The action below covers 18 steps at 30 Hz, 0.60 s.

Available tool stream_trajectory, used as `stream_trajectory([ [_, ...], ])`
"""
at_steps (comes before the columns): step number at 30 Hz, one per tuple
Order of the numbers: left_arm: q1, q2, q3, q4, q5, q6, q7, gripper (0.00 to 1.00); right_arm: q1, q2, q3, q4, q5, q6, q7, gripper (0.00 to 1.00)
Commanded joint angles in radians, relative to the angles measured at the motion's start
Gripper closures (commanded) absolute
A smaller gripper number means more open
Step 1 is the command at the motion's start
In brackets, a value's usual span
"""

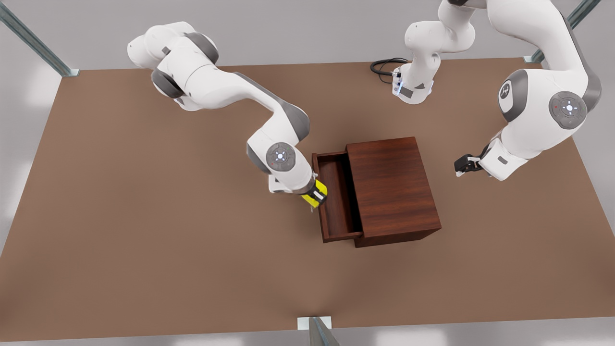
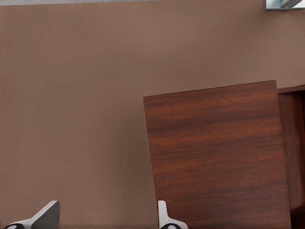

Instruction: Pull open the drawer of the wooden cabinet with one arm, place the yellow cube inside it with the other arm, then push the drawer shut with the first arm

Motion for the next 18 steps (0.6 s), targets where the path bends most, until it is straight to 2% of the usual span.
stream_trajectory([
  [1, 0.0, -0.001, 0.0, 0.0, 0.001, 0.0, -0.005, 0.0, 0.013, 0.001, -0.001, 0.003, -0.001, 0.02, 0.719, 0.48],
  [9, 0.0, 0.0, 0.0, 0.0, 0.001, 0.0, -0.005, 0.0, 0.089, 0.025, -0.064, 0.029, -0.003, 0.038, 1.004, 0.48],
  [18, 0.001, 0.001, 0.0, 0.0, 0.001, 0.0, -0.005, 0.0, 0.146, 0.064, -0.078, 0.041, -0.003, 0.098, 1.067, 0.48],
])
